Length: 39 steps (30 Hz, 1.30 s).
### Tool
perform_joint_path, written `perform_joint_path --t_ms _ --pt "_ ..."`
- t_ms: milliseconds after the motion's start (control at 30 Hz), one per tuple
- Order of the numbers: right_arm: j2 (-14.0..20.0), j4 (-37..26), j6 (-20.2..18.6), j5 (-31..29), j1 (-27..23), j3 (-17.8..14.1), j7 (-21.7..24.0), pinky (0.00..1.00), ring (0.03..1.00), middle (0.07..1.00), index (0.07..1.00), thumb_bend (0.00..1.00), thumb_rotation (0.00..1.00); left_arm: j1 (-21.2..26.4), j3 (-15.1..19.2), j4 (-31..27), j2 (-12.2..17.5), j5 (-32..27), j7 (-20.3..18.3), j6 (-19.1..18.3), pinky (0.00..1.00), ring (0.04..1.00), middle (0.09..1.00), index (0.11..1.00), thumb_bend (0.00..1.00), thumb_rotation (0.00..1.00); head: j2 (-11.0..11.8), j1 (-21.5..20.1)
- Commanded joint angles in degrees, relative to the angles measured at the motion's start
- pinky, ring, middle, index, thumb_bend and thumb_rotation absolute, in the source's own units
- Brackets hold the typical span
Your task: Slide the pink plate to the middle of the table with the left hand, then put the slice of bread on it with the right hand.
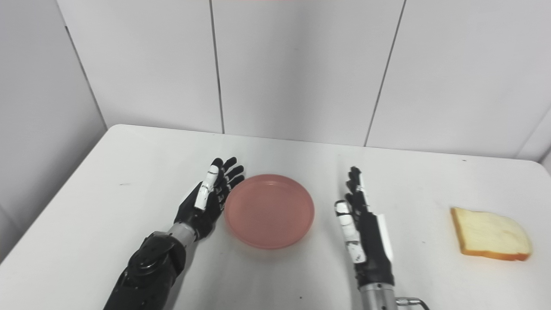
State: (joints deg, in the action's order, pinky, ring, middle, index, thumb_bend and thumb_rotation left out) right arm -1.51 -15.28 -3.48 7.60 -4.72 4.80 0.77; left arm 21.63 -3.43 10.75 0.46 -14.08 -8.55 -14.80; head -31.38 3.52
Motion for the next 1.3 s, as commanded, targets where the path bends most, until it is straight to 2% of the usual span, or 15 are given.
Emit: perform_joint_path --t_ms 0,333,600,733,867,1067,1267 --pt "-0.56 -1.42 2.21 0.64 -1.05 0.37 -0.69 0.98 0.996 1.000 1.000 0.79 1.00 1.25 -0.73 -1.22 -1.01 0.26 -1.38 0.74 0.94 0.955 0.954 0.953 0.61 1.00 -0.11 -0.44" --pt "-0.99 -1.40 1.82 1.20 -1.02 0.51 -1.03 0.98 0.994 1.000 1.000 0.80 1.00 -0.04 -2.46 0.18 -3.24 2.89 -1.25 2.93 0.92 0.931 0.926 0.920 0.59 1.00 -0.40 -2.37" --pt "-0.75 -1.80 1.55 1.94 -0.96 0.60 -1.14 0.98 0.996 1.000 1.000 0.79 1.00 -0.59 -2.17 0.89 -3.73 3.03 -1.72 4.48 0.93 0.941 0.937 0.930 0.58 1.00 -0.64 -3.35" --pt "-0.49 -1.64 2.07 1.98 -1.13 0.47 -1.05 0.98 0.995 1.000 1.000 0.79 1.00 -0.79 -2.01 1.01 -3.92 3.98 -0.65 5.40 0.93 0.938 0.936 0.930 0.57 1.00 -0.63 -3.88" --pt "-0.13 -1.92 1.93 2.51 -1.34 0.14 -1.26 0.97 0.989 1.000 1.000 0.81 1.00 -1.16 -1.81 0.21 -4.22 5.86 0.81 6.68 0.93 0.934 0.946 0.939 0.60 1.00 -0.78 -4.83" --pt "0.49 -2.06 2.25 2.33 -2.17 -1.07 -1.51 0.99 0.989 1.000 1.000 0.82 1.00 -2.19 -1.57 -4.23 -4.55 8.15 2.75 6.90 0.96 0.945 0.952 0.950 0.59 1.00 -0.84 -5.79" --pt "2.61 -2.32 2.99 2.07 -4.45 -2.65 -1.37 0.98 0.979 1.000 1.000 0.80 1.00 -3.30 -1.27 -6.21 -5.02 13.98 7.22 15.22 0.91 0.921 0.933 0.931 0.61 1.00 -0.62 -6.56"
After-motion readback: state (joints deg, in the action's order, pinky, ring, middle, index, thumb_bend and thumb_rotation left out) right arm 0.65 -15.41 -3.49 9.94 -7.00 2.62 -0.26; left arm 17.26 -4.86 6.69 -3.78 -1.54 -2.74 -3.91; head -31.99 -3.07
